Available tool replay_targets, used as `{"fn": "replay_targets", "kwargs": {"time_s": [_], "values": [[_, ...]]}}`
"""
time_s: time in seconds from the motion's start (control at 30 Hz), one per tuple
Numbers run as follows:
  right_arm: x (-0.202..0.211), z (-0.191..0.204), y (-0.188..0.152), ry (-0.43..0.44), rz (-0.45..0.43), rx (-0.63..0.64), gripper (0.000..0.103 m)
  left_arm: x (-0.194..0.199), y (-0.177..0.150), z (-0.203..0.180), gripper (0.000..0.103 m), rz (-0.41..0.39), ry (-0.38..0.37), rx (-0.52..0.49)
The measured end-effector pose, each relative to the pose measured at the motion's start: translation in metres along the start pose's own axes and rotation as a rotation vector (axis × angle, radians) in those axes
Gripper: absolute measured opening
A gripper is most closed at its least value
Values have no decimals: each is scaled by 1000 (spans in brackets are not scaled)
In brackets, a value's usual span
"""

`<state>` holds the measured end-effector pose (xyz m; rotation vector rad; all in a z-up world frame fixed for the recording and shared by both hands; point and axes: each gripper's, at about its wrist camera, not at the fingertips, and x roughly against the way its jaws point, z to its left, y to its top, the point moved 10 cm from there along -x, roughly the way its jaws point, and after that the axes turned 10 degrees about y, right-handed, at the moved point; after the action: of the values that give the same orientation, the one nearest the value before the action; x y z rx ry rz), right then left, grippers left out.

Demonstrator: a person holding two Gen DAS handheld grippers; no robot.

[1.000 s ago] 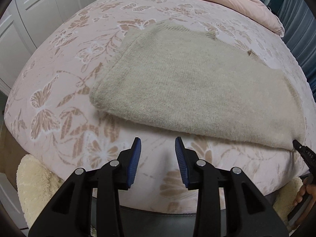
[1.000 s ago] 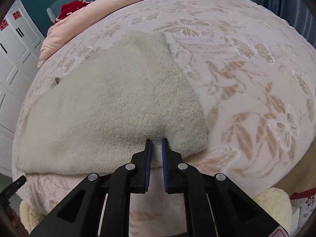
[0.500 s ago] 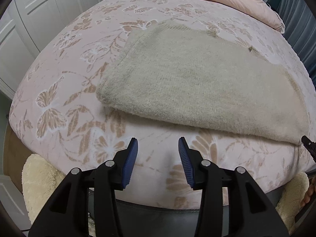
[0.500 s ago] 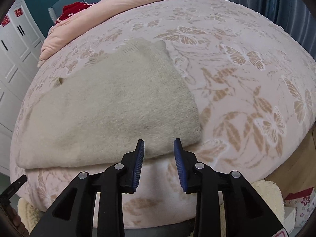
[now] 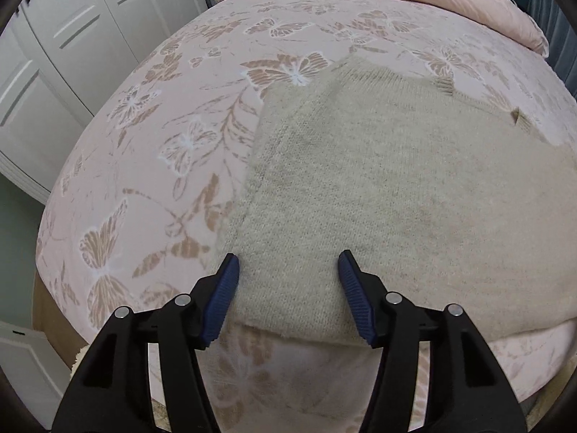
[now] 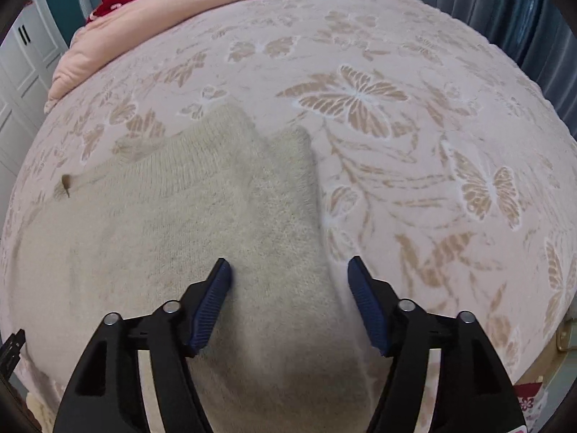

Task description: Fold small clothes

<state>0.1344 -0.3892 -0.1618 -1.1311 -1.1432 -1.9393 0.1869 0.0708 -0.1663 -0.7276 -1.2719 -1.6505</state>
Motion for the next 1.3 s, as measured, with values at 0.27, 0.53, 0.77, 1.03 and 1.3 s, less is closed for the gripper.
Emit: {"fn": "replay_targets", "kwargs": {"time_s": [0.27, 0.53, 0.77, 1.03, 1.3], "values": [[-1, -35, 9, -22, -28, -80, 12, -4, 0, -4, 56, -10, 26, -41], [61, 9, 11, -22, -197, -7, 36, -4, 0, -6, 57, -14, 12, -30], [52, 164, -44, 270, -90, 216, 10, 18, -9, 7, 64, 40, -190, 185], [-1, 254, -65, 304, 24, 280, 8, 0, -38, 42, 70, 172, -347, 451], [-42, 263, -77, 226, 112, 310, 10, -21, -25, 41, 73, 221, -442, 575]]}}
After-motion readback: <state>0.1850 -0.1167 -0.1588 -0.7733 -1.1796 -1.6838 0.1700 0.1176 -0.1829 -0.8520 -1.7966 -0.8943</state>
